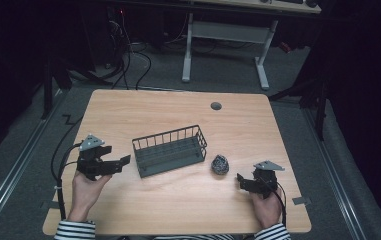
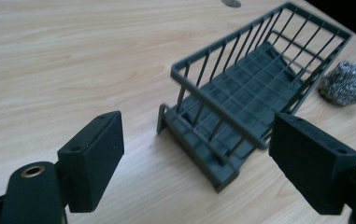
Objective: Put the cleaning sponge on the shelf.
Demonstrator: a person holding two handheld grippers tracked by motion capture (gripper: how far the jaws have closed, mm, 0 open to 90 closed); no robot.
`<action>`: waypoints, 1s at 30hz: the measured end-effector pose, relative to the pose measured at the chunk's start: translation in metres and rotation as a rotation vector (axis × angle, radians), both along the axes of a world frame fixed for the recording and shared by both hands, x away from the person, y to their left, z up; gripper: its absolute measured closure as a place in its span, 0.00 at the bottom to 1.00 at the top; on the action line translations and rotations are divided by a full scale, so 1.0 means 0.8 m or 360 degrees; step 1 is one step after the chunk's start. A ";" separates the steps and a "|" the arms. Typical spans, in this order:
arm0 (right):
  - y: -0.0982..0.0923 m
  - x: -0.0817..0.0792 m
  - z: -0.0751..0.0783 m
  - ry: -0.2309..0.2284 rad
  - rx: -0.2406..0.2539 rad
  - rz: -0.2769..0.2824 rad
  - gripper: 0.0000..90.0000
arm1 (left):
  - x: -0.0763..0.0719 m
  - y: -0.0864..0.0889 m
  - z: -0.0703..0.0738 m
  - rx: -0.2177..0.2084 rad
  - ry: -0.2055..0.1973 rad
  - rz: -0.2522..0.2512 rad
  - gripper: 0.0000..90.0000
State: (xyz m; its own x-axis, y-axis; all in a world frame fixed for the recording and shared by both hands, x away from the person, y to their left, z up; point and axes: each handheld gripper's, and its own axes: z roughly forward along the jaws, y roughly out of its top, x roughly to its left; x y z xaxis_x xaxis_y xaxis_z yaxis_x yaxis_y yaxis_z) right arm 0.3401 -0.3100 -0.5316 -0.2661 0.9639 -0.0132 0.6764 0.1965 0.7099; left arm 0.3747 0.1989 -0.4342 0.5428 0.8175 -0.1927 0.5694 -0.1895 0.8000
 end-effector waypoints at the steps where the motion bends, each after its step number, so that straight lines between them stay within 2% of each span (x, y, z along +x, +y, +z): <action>1: 0.000 0.000 0.000 0.0000 0.0000 0.0000 0.20 | 0.004 -0.003 0.002 0.0000 0.0008 -0.0009 0.20; 12: 0.000 0.000 0.000 0.0000 0.0000 0.0001 0.20 | 0.034 -0.030 0.005 0.0083 0.0078 -0.0006 0.20; 19: 0.000 0.000 0.000 -0.0001 0.0000 0.0002 0.20 | 0.050 -0.044 -0.001 0.0125 0.0113 0.0003 0.20; 30: 0.000 0.000 0.000 -0.0001 0.0000 0.0003 0.20 | 0.066 -0.054 -0.015 0.0178 0.0156 0.0029 0.24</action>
State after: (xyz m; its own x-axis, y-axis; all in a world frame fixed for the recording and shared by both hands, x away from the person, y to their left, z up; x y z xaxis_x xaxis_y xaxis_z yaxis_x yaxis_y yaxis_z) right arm 0.3400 -0.3100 -0.5315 -0.2677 0.9634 -0.0131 0.6756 0.1974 0.7103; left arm 0.4273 0.1560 -0.4458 0.5108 0.8463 -0.1511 0.6478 -0.2633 0.7149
